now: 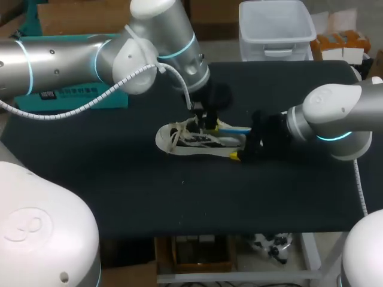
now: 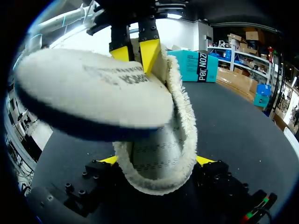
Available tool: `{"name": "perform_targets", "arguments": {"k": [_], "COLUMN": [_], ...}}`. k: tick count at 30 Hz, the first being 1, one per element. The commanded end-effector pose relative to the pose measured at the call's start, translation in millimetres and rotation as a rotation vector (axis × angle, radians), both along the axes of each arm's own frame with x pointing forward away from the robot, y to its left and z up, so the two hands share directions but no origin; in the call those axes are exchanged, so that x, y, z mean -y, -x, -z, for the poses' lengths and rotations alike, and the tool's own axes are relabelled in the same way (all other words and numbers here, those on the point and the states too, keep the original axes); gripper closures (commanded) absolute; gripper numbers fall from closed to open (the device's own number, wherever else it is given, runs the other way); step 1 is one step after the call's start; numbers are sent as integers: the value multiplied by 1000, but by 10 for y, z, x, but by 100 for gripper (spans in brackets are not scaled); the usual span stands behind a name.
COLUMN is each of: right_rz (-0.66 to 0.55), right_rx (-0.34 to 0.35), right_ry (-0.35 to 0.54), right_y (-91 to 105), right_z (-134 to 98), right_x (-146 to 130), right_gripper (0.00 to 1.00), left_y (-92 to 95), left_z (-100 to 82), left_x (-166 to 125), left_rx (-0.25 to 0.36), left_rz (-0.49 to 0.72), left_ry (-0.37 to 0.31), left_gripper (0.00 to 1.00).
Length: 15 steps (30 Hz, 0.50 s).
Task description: Open the shoe tongue, take the insole out of the shoe, put the insole back into the shoe, and pack the shoe into the shoebox
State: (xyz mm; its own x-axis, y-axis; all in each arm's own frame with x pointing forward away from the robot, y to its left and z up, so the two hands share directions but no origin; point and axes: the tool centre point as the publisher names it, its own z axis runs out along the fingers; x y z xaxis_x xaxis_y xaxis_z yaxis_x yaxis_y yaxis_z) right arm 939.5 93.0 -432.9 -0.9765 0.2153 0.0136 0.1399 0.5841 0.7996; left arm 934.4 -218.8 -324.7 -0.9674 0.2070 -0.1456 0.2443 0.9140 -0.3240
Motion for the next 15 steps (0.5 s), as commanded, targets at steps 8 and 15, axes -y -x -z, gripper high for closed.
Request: {"name": "perform_targets", "arguments": {"k": [8, 15], "right_rz": [1, 1], "right_rx": [2, 2], "right_ry": [-3, -3], "right_y": [1, 1], "right_z": [101, 101], "right_x": [-18, -18], "right_gripper": [100, 100], "left_y": [139, 311], "left_z": [-465, -895], "left_x": [-185, -139], "left_rx": [-172, -267], "left_rz": [188, 348], "left_ry": [161, 284], "left_gripper": [100, 100]}}
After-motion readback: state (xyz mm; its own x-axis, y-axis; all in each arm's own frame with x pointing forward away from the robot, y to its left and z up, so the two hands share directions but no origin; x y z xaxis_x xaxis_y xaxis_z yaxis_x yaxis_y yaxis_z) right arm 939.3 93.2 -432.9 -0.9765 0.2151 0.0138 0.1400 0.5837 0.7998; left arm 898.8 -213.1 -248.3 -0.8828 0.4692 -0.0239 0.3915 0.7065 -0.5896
